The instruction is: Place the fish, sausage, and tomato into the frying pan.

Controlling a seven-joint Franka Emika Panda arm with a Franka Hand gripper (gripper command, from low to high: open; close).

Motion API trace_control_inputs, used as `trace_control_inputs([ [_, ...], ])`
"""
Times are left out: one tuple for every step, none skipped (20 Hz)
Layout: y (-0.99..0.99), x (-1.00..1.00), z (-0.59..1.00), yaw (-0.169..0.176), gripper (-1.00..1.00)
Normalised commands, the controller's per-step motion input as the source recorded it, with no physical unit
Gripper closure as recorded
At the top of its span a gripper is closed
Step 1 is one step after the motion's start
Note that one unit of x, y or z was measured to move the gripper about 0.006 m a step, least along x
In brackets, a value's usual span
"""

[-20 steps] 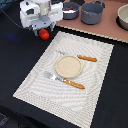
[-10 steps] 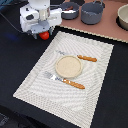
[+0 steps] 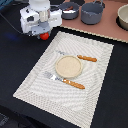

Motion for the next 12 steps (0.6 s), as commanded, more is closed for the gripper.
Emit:
trace_control_inputs([
  [0.22, 0.19, 1.00, 0.039, 1.00],
  [0.22, 0.19, 1.00, 0.039, 1.00],
  [0.25, 0.22, 1.00, 0.043, 1.00],
  [0.40, 0.33, 1.00, 0.049, 1.00],
  [0.45, 0.38, 1.00, 0.050, 1.00],
  [0.47, 0.40, 1.00, 0.055, 1.00],
  [0.52, 0.45, 1.00, 0.056, 1.00],
  [0.55, 0.47, 1.00, 0.056, 1.00],
  [0.63, 0.53, 1.00, 0.048, 1.00],
  [0.70, 0.63, 1.00, 0.032, 1.00],
  [0.75, 0.69, 1.00, 0.028, 1.00],
  [0.78, 0.75, 1.00, 0.028, 1.00],
])
